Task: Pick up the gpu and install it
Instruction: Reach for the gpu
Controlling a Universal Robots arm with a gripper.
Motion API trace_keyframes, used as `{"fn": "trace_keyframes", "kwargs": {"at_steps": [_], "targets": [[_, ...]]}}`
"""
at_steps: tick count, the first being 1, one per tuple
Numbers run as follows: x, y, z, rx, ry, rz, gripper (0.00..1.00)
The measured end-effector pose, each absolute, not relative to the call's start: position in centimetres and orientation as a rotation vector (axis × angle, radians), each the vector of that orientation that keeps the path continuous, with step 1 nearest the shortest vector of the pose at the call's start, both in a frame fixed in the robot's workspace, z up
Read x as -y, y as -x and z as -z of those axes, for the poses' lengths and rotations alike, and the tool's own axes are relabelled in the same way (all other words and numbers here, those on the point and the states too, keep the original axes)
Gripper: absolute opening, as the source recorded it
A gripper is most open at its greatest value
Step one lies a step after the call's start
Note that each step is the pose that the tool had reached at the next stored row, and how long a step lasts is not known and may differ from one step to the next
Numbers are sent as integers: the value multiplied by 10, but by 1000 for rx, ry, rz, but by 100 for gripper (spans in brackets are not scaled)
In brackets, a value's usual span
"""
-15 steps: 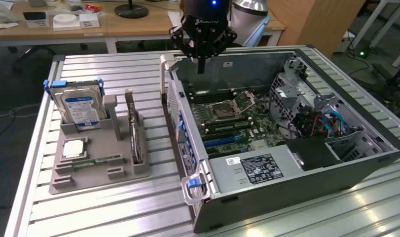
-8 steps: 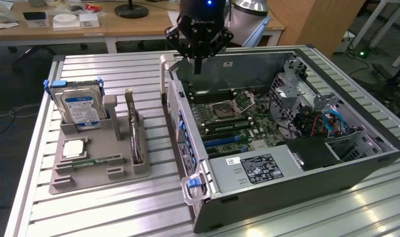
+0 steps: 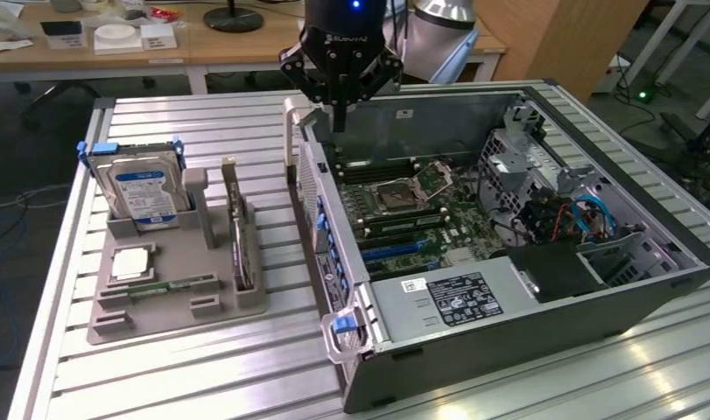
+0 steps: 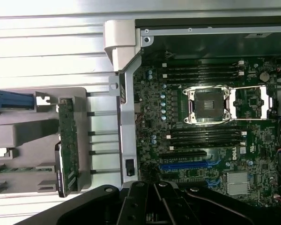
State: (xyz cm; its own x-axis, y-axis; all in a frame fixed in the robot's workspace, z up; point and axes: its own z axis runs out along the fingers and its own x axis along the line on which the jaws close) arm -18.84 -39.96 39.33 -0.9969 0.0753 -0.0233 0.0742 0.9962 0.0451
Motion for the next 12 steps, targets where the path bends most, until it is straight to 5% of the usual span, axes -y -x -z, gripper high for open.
{"fn": "trace_keyframes", "kwargs": {"at_steps": [12], "targets": [[400, 206, -393, -3114, -117, -69, 10]]}}
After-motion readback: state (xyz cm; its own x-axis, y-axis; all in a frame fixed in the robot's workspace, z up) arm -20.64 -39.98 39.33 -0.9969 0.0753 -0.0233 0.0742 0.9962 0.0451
